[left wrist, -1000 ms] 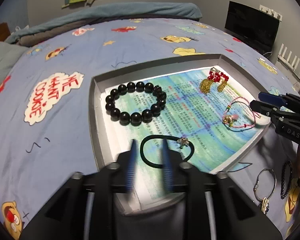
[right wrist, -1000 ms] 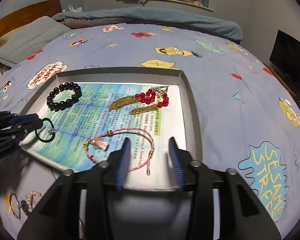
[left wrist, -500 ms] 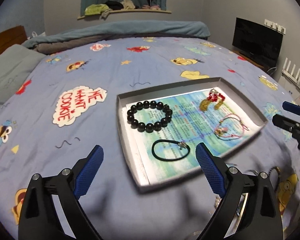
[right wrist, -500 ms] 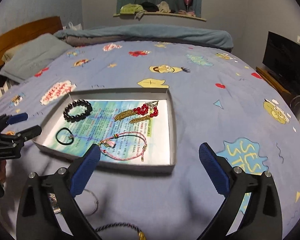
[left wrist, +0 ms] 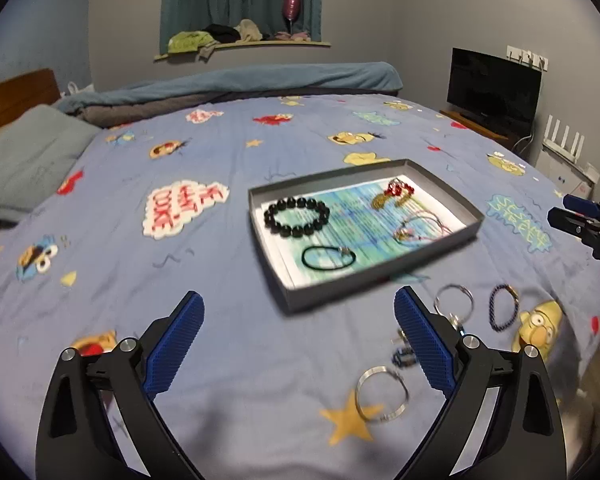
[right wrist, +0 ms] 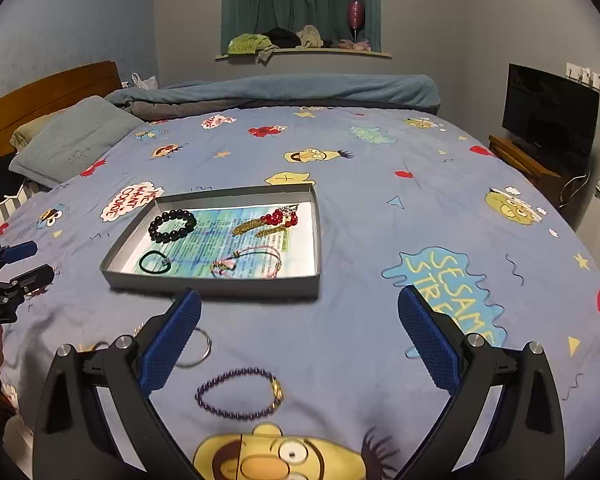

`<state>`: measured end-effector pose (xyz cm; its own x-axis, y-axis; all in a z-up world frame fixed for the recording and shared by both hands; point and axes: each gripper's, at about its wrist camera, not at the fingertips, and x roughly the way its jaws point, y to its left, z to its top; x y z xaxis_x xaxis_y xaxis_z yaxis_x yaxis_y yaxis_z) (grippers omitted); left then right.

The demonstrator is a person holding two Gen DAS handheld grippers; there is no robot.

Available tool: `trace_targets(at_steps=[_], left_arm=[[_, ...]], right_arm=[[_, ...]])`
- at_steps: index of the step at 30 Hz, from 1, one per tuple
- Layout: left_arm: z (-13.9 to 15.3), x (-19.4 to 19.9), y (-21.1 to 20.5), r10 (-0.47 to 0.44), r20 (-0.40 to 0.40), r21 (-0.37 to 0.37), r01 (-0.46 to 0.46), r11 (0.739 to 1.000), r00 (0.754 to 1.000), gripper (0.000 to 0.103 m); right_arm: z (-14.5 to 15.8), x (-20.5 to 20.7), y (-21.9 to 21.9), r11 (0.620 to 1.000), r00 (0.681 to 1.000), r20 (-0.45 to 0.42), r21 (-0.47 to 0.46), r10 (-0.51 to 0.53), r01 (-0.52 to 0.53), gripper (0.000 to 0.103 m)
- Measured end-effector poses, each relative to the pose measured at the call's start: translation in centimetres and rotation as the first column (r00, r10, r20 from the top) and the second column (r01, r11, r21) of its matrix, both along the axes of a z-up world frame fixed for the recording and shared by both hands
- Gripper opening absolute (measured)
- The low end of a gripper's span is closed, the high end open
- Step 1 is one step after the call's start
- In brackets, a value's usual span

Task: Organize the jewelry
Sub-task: 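Move both open grippers back toward the remaining jewelry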

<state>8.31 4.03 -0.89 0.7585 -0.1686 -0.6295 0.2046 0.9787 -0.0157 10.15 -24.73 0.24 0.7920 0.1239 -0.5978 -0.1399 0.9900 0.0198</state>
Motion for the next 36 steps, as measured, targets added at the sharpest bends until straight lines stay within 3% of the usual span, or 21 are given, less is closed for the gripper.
trace_targets(at_steps=[17, 30, 33, 36], left_arm=[[-7.0, -3.9, -1.5, 0.027, -0.108, -0.004, -0.028, 1.000, 0.994, 0.095], [-8.9, -4.0, -2.4, 0.005, -0.093, -0.015, -0.006, 1.000, 0.996, 0.093], [-8.7, -3.8, -1.9, 0.011, -0.077, -0.040, -0.014, 0.999, 0.997, 0.086], [-8.8, -3.3, -1.9, -0.001, -0.093, -0.044, -0.003, 0.999, 0.996, 0.067]], right_arm=[[-5.6, -3.2, 2.3, 0.995, 0.997, -0.078, -0.097, -0.003, -0.005, 0.097], [-9.8, -2.5, 3.8, 0.996, 0.987, -0.153, -0.074, 0.042, -0.054, 0.097], [-10.0, -2.4, 3.5, 0.998, 0.989, -0.145, -0.046, 0.036, -0.043, 0.093], [-10.1, -2.0, 3.2, 0.999, 0.989, -0.148, -0.030, 0.024, -0.029, 0.075]])
